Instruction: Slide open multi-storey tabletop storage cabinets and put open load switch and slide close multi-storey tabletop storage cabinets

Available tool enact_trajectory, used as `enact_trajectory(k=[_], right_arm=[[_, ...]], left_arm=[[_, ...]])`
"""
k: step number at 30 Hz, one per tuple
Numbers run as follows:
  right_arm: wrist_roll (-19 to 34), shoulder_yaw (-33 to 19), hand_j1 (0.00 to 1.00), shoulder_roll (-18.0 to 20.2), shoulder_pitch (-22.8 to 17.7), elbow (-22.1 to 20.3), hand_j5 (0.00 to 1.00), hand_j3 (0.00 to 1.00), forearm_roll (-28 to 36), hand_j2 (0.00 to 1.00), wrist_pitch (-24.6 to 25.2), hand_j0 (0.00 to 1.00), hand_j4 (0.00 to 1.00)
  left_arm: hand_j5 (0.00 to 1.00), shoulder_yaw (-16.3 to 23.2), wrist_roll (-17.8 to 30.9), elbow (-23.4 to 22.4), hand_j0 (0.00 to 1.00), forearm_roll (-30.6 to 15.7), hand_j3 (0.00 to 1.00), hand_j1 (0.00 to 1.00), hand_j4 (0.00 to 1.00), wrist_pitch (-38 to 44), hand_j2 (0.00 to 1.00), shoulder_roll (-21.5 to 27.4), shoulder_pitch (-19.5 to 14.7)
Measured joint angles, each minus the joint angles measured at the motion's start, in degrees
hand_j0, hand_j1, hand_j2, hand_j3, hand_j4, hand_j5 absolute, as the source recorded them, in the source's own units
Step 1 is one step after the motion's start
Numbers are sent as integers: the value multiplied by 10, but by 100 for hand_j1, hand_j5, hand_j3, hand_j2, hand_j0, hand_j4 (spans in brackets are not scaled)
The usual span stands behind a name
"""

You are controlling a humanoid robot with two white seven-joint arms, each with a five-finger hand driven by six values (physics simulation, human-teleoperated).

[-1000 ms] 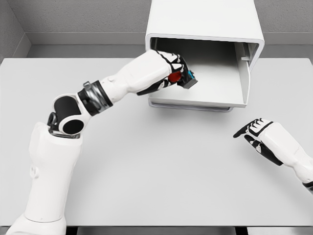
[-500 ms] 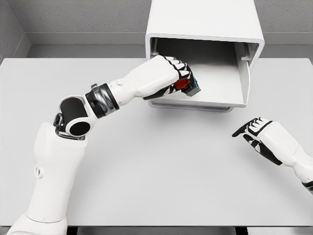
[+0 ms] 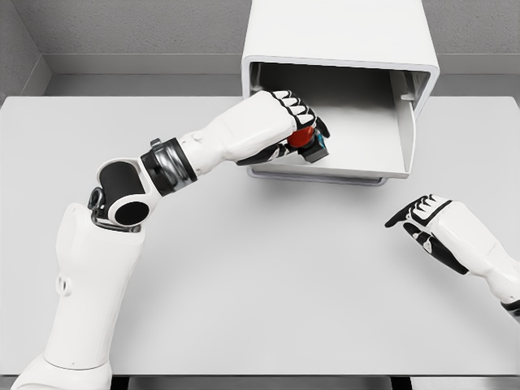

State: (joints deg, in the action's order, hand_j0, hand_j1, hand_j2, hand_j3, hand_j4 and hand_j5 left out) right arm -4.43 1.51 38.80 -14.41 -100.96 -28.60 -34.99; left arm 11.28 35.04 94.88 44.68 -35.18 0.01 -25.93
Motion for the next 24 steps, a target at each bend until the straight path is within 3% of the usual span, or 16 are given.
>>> enact_trajectory(k=[7,20,22,24], right_arm=[[0,0,50,0,0,0,50,50,-3,50,0,50,50],[0,-1,50,0,0,0,50,50,-3,50,0,50,50],[0,-1,50,0,0,0,50,50,-3,50,0,50,50],[0,-1,50,0,1,0,50,50,-3,50,0,50,50]], left_arm=[[72,0,0,-1,72,0,72,72,72,0,72,0,0],[86,-1,0,2,86,-1,86,86,86,0,86,0,0],[100,-4,0,4,100,-3,100,100,100,0,100,0,0],[100,-13,0,19,100,-6,100,100,100,0,100,0,4]])
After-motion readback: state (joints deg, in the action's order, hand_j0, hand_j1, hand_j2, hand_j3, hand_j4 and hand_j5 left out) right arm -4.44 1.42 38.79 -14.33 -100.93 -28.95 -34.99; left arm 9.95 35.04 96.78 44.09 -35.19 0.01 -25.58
